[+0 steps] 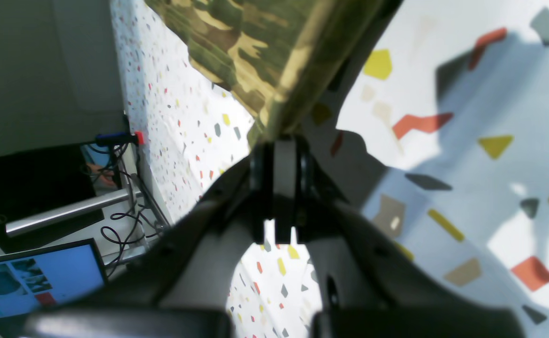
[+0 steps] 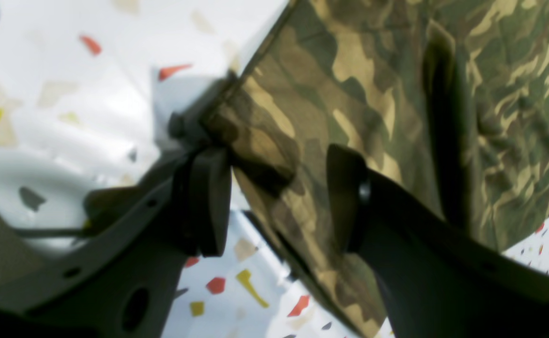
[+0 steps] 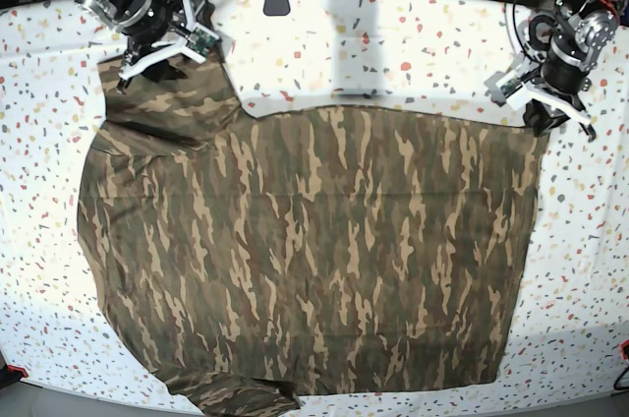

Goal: Fold the T-shirt properly
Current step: 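Lift the grasped edge slightly with both grippers, pulling toward the arms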

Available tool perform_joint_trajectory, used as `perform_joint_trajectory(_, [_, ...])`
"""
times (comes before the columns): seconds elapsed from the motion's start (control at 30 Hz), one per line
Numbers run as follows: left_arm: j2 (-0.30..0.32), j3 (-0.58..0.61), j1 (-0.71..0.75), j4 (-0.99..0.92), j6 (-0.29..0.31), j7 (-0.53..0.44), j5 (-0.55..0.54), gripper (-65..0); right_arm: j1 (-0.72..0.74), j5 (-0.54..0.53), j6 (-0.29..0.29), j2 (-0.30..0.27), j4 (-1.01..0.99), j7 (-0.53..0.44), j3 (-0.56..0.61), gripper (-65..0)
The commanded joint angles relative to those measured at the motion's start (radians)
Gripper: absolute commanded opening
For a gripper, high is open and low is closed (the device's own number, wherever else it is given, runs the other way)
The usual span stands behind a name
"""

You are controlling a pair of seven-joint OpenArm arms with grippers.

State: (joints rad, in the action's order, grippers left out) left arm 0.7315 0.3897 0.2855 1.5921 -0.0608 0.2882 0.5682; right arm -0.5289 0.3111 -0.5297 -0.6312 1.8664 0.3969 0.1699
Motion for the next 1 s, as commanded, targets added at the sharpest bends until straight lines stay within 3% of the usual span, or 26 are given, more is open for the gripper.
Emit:
perform_joint_trajectory(0.0, [0.017,-0.009,-0.006,0.011,-0.022,-0.009,0.008,-65.0,0.000,0.011,-0.021,-0.012,-0.004,0.018,-0.006,-32.1])
perform_joint_trajectory(0.13, [0.017,-0.009,-0.006,0.011,-0.022,-0.009,0.008,-65.0,0.001,0.062,-0.008,-0.012,-0.011,0.017,-0.006,-32.7])
perform_joint_trajectory(0.37, [0.017,-0.009,-0.006,0.011,-0.022,-0.009,0.008,-65.0,0.003,0.086,0.005,-0.012,-0.011,-0.008,-0.006,-52.3])
perform_joint_trajectory(0.53, [0.017,-0.009,-0.006,0.011,-0.022,-0.009,0.008,-65.0,0.014,0.078,0.075,-0.011,-0.011,-0.015,-0.006,-64.8])
perform_joint_trajectory(0.97, [0.017,-0.009,-0.009,0.011,-0.023,-0.009,0.008,-65.0,0.120,0.042,0.075,-0.011,-0.008,-0.011,-0.006,-65.0])
